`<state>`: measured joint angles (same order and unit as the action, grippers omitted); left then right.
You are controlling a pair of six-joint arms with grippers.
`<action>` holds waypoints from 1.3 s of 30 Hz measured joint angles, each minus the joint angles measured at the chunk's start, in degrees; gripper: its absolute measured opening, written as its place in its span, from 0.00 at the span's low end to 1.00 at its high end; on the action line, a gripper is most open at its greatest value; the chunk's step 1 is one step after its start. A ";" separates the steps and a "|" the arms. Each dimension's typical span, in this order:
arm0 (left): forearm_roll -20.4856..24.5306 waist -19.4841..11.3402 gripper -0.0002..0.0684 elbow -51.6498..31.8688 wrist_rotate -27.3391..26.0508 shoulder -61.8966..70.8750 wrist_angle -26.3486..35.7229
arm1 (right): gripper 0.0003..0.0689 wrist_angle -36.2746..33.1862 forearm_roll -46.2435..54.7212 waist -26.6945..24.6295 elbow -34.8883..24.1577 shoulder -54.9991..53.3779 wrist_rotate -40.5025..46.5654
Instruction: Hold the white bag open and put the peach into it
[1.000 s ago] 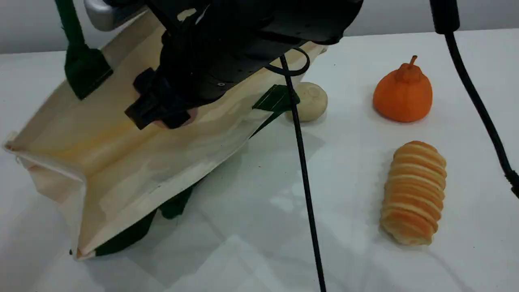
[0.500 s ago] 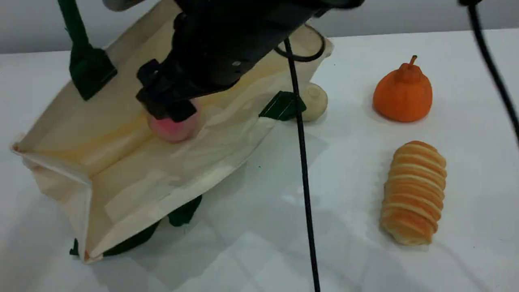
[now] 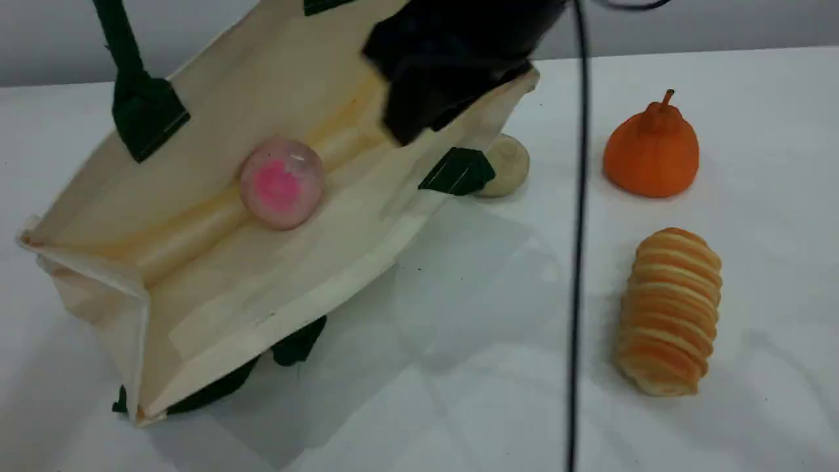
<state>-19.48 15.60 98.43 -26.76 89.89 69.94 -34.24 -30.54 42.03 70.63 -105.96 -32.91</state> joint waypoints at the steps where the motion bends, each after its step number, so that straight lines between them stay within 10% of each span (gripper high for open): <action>1: 0.00 0.00 0.14 0.00 0.00 0.00 0.00 | 0.13 -1.77 0.92 -0.80 0.00 0.84 0.22; 20: -0.24 0.00 0.14 0.00 0.00 0.00 0.00 | 0.01 -5.82 40.39 -12.36 0.05 20.96 42.54; 34: -0.24 0.00 0.16 0.00 1.70 0.00 0.00 | 0.02 -6.30 41.60 -12.36 0.05 21.45 42.83; 39: 0.19 0.00 0.36 0.00 1.83 -0.06 -0.28 | 0.02 -6.25 41.60 -12.36 0.05 21.45 42.83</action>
<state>-19.29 15.60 98.43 -24.93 89.83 69.66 -40.49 11.06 29.67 70.68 -84.51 9.92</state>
